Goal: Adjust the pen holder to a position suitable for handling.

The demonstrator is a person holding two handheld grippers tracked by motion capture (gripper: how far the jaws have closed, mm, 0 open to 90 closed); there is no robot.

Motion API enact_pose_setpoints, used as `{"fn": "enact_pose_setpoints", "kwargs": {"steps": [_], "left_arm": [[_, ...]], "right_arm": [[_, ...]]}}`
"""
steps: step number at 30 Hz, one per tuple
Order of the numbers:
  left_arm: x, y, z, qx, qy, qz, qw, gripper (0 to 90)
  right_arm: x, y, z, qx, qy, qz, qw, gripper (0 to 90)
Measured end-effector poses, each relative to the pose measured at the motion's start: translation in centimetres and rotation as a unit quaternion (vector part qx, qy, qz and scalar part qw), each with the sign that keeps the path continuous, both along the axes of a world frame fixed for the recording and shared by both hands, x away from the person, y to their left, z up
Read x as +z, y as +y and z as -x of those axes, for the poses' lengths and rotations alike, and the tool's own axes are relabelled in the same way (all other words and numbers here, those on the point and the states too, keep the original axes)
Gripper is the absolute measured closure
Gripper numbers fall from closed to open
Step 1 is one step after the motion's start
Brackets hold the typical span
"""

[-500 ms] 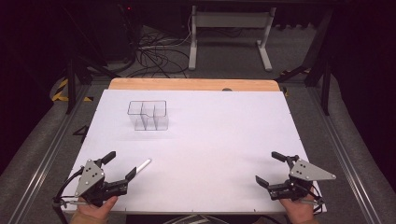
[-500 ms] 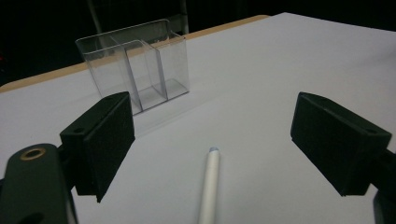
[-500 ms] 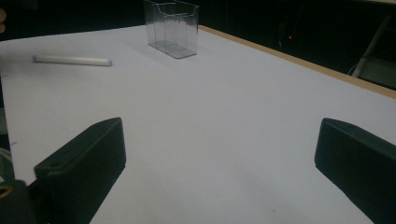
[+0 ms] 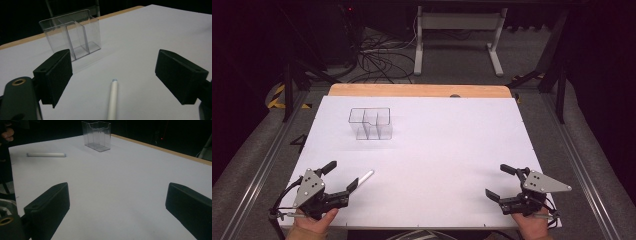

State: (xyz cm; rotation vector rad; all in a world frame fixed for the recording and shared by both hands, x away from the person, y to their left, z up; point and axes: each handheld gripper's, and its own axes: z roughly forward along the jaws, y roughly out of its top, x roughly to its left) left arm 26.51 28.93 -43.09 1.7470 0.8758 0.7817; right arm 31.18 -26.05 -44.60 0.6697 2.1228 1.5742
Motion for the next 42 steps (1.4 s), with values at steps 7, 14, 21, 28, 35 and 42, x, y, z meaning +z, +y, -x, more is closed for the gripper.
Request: {"fn": "enact_pose_setpoints", "kwargs": {"steps": [7, 14, 21, 28, 35, 42], "left_arm": [[0.6, -0.1, -0.2, -0.002, 0.017, 0.002, 0.9999, 16.8], [1.6, -0.1, -0.5, -0.004, 0.02, -0.001, 0.9998, 17.0], [2.6, -0.2, -1.5, -0.014, 0.026, 0.0, 0.9996, 17.3], [3.9, -0.5, -2.9, -0.031, 0.025, -0.004, 0.9992, 18.3], [4.8, -1.0, -4.4, -0.052, 0.034, -0.008, 0.998, 21.7], [4.8, -1.2, -5.4, -0.047, 0.036, -0.004, 0.9982, 21.5]], "right_arm": [[-0.2, 0.2, -0.2, 0.008, 0.005, 0.003, 0.9999, 6.2], [-0.3, 0.3, -0.2, 0.01, 0.008, 0.006, 0.9999, 6.2], [-0.4, 0.3, -0.1, 0.009, 0.011, 0.006, 0.9999, 6.2], [-0.5, 0.1, -0.3, 0.009, 0.016, 0.001, 0.9998, 6.1], [-0.6, -0.1, -0.1, 0.011, 0.018, 0.0, 0.9998, 6.1], [-0.6, 0.0, -0.1, 0.013, 0.019, 0.001, 0.9997, 6.1]]}}
